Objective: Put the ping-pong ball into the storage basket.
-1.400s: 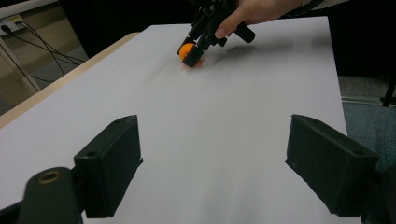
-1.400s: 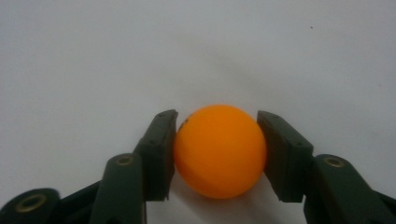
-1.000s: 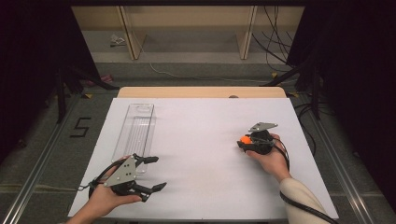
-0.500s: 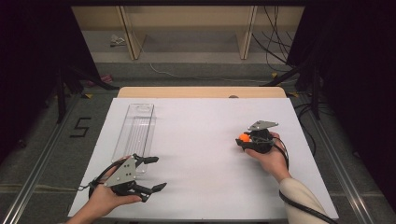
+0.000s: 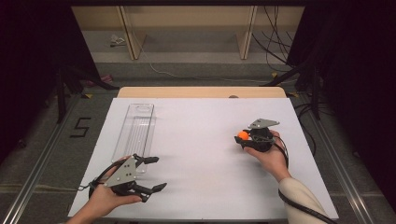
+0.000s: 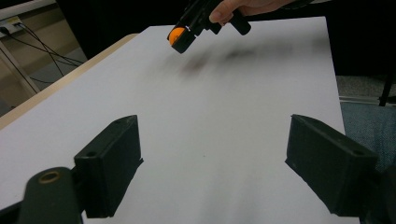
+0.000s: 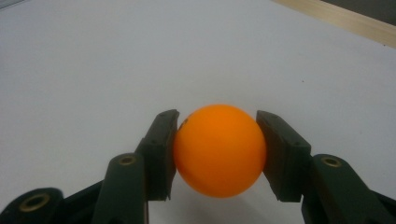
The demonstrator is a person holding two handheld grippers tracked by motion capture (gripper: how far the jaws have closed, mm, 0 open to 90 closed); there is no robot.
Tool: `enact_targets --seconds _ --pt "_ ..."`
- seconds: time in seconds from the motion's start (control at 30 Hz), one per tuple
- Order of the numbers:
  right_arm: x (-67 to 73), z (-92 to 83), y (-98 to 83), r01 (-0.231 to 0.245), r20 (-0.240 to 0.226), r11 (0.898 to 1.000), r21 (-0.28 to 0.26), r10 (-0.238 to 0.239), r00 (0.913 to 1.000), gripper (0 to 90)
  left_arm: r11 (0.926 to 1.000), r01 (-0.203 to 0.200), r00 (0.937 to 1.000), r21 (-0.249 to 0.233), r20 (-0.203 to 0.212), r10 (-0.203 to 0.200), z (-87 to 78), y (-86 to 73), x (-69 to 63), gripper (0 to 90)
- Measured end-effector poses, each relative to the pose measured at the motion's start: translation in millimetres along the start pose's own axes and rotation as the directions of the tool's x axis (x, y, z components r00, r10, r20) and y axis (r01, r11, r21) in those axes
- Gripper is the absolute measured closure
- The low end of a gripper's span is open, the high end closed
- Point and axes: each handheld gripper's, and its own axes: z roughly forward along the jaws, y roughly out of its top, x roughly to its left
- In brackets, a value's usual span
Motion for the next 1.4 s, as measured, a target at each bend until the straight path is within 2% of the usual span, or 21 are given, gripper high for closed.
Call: enact_targets --seconds 0.27,1.4 --pt "1.2 -2.6 3.6 -0.004 -0.001 1.0 -0.02 0.004 1.0 51.2 1.0 -0.002 1.0 -0.001 0.001 0.002 0.0 0.2 0.2 17.6" --pt "23.8 4.4 24.5 0.02 -0.044 0.998 -0.062 -0.023 0.9988 51.3 1.0 -0.003 1.0 -0.001 -0.001 0.003 -0.3 0.4 -0.1 17.6"
